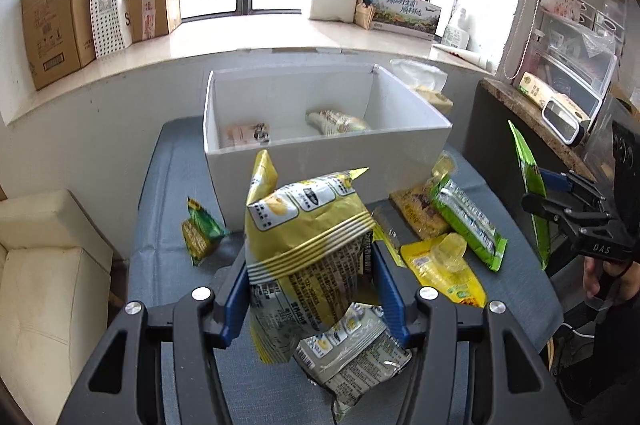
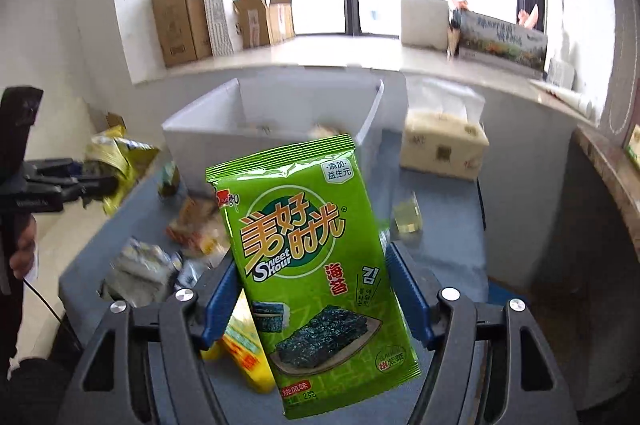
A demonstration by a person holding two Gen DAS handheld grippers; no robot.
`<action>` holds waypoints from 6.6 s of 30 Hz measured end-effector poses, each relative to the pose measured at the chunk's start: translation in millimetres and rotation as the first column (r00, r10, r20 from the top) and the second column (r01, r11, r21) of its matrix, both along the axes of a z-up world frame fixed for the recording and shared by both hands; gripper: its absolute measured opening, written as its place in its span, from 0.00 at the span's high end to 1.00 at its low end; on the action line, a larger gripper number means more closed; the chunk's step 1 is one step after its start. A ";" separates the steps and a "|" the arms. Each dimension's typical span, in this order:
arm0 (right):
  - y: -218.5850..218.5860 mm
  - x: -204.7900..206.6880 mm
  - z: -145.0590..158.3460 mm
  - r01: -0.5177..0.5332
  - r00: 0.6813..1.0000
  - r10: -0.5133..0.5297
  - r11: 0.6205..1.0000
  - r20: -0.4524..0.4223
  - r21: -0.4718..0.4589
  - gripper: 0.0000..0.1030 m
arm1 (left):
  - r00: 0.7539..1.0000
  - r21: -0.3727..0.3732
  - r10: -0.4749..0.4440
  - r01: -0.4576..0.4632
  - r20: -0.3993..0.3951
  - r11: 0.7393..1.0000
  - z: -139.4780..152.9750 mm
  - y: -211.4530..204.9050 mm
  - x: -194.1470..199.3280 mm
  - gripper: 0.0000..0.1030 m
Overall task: Organize snacks
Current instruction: 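Carry the seaweed pack and yellow chip bag into the white box and release, then grasp the long green-and-white snack bar with the right tool, then carry the green bar into the box while the left tool carries a green chip bag there, then withdraw both tools from the box toward the remaining snacks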
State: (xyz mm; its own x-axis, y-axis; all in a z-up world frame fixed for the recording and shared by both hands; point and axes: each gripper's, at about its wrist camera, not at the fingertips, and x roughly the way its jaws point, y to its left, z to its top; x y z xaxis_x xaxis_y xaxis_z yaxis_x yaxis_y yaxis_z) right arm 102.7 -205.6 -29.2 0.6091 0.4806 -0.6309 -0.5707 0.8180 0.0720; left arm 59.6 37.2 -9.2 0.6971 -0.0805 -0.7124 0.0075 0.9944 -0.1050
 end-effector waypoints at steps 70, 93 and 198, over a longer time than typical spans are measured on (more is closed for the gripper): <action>-17.4 29.5 -101.2 0.069 0.979 -0.104 0.978 -0.175 -0.198 0.00 | 0.995 -0.058 0.098 -0.100 -0.034 0.993 -43.7 32.7 -72.2 0.00; -42.2 40.7 -89.8 0.063 0.973 -0.056 0.998 -0.223 0.027 0.33 | 0.995 0.073 0.046 -0.040 -0.093 0.997 -31.1 55.2 -29.4 0.00; -24.4 16.3 -66.1 0.279 0.953 -0.267 0.957 -0.144 0.072 0.00 | 0.999 -0.068 0.014 -0.011 0.033 0.998 0.7 8.3 -40.3 0.00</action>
State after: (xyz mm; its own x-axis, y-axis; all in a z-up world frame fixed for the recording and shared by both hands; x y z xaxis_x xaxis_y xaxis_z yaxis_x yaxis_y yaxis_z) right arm 119.0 -230.1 -95.3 0.6397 0.3663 -0.6758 -0.3068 0.9278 0.2125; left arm 19.3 45.6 -8.6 0.7218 -0.1187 -0.6819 -0.0003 0.9851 -0.1718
